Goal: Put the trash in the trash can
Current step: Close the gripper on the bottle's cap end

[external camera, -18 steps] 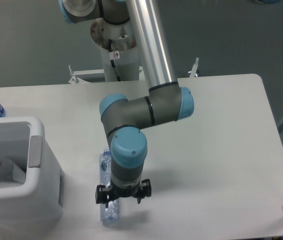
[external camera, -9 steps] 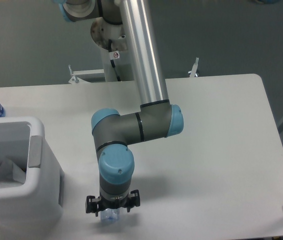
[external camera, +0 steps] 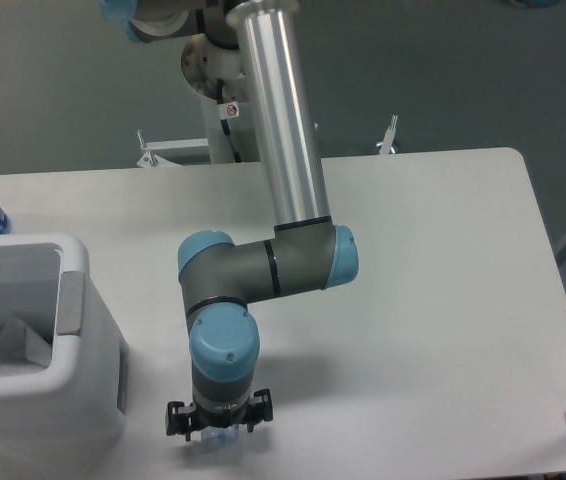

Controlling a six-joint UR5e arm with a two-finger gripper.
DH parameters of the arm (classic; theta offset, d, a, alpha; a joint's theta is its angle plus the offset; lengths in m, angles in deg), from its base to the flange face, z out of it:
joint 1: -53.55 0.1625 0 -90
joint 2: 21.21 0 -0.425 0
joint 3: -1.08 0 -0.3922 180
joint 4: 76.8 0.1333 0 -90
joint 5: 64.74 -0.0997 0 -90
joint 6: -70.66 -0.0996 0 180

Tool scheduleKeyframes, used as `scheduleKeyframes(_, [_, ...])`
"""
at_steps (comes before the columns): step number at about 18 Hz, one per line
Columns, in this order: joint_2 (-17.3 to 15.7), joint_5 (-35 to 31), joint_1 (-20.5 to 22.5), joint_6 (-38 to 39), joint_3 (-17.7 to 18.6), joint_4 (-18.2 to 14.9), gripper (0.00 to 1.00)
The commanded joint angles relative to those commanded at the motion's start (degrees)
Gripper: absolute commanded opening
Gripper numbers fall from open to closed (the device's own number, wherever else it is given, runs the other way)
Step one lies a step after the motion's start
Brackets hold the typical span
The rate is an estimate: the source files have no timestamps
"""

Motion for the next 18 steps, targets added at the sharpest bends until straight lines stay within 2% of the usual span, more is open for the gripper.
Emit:
scheduleKeyframes(3, [0.00, -0.27, -0.27, 0.09, 0.00, 0.00, 1.00])
scheduleKeyframes(4, [0.09, -0.36, -0.27, 0.09, 0.00, 0.00, 0.97])
scheduleKeyframes(7, [-0.09, -0.36, -0.35, 0.09, 0.18, 0.00, 0.80])
scheduleKeyframes(10, [-0.26, -0.36, -0.27, 0.09, 0.26, 0.00, 0.71])
scheduleKeyframes(15, [-0.26, -1.59, -0.35, 0.00, 0.35, 0.00, 0.64])
scheduleKeyframes(18, [-0.35, -1.68, -0.35, 0.00, 0.27, 0.00, 0.63])
